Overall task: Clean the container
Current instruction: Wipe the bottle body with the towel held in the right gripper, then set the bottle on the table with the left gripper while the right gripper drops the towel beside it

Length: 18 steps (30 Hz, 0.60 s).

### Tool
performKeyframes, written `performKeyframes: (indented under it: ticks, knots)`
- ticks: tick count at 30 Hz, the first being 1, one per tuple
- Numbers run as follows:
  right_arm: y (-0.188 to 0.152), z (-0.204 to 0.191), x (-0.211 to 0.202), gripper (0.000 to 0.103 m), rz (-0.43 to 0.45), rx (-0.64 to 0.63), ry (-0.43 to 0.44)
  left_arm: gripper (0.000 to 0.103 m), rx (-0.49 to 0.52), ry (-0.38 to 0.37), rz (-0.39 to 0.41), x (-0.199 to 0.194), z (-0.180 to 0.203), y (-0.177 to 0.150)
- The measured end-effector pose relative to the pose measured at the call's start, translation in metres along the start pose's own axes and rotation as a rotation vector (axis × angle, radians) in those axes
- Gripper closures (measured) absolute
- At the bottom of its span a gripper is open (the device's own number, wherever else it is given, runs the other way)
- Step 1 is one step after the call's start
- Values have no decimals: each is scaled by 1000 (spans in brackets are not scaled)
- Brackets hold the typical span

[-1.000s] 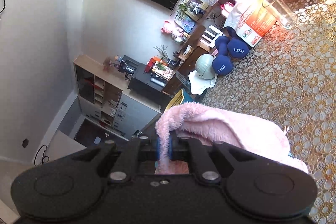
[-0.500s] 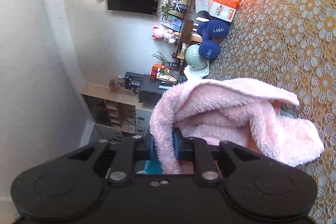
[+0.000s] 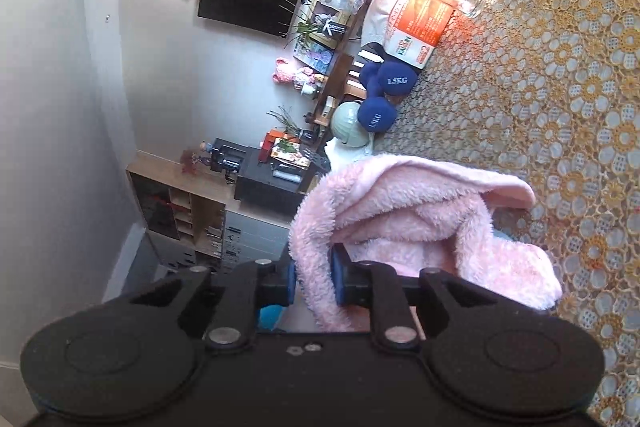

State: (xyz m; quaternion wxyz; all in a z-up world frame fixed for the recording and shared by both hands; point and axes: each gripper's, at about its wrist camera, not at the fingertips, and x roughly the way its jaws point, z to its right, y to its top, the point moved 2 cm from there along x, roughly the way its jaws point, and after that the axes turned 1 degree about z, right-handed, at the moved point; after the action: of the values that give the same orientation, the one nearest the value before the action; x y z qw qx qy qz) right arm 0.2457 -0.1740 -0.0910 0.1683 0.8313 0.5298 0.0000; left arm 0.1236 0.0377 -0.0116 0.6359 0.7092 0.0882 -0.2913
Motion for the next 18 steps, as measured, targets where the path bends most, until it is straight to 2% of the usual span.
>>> performKeyframes:
  ticks: [5, 9, 10, 14, 18]
  knots:
    - [-5, 15, 3, 85, -43, -79, -161, 69, -13, 3, -3, -5, 0, -3]
    - [-14, 22, 5, 86, -78, -161, -249, 69, -35, 1, -6, -8, -1, -6]
    - [-16, 22, 5, 90, -85, -188, -267, 69, -38, 2, -7, -9, 0, -6]
    - [-21, 18, 3, 90, -95, -254, -298, 69, -50, 5, -12, -10, 2, -7]
    - [-22, 7, -6, 85, -105, -293, -325, 69, -76, 6, -10, -14, 3, -7]
